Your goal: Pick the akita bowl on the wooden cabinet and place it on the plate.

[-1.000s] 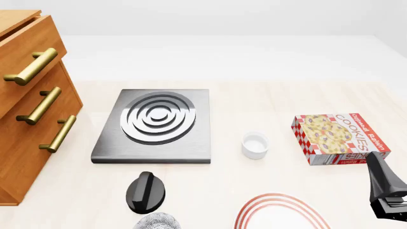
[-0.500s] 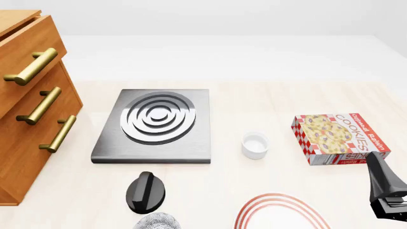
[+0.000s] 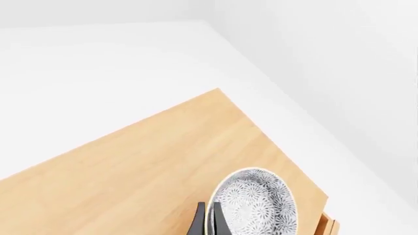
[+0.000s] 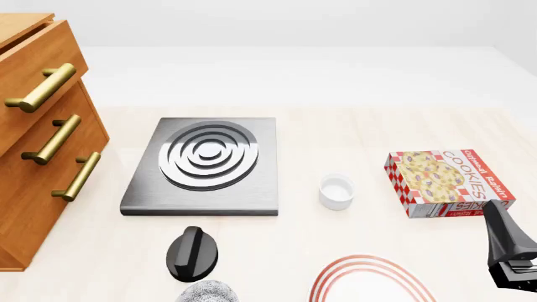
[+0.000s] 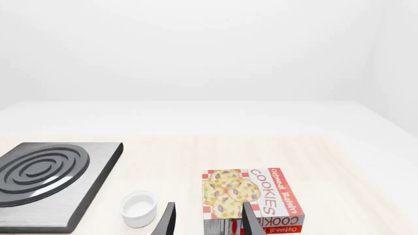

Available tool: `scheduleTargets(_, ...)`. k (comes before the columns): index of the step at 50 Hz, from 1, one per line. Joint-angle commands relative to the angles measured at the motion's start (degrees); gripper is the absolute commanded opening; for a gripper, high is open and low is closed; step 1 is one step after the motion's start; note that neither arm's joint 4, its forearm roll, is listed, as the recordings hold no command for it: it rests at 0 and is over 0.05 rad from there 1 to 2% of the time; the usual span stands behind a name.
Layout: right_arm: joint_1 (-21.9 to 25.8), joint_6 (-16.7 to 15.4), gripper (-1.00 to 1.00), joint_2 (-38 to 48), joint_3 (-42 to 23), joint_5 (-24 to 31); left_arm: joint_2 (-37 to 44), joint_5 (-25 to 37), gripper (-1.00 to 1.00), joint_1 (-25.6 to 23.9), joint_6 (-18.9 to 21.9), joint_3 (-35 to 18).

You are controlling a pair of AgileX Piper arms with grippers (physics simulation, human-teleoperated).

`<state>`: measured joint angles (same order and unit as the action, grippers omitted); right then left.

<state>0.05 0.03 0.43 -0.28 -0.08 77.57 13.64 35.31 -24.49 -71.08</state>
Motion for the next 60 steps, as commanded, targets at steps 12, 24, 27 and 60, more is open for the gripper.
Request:
scheduleTargets(12, 0.00, 0.02, 1.00, 0.00, 0.00, 0.00, -3.83, 2.46, -1.00, -2.83, -6.24, 1.44)
scheduleTargets(24, 0.00, 0.00, 1.00, 0.00, 0.00, 0.00, -8.87, 6.42, -1.00, -7.11, -11.13, -0.11)
scheduleTargets(27, -0.01, -0.01, 1.00, -0.01, 0.00, 0.00, -9.74, 6.94, -1.00, -7.77, -12.28, -0.28)
scheduleTargets(60, 0.00, 0.00, 1.00, 0.00, 0.00, 0.00, -14.86, 8.61, -1.00, -20.09, -17.62, -0.69)
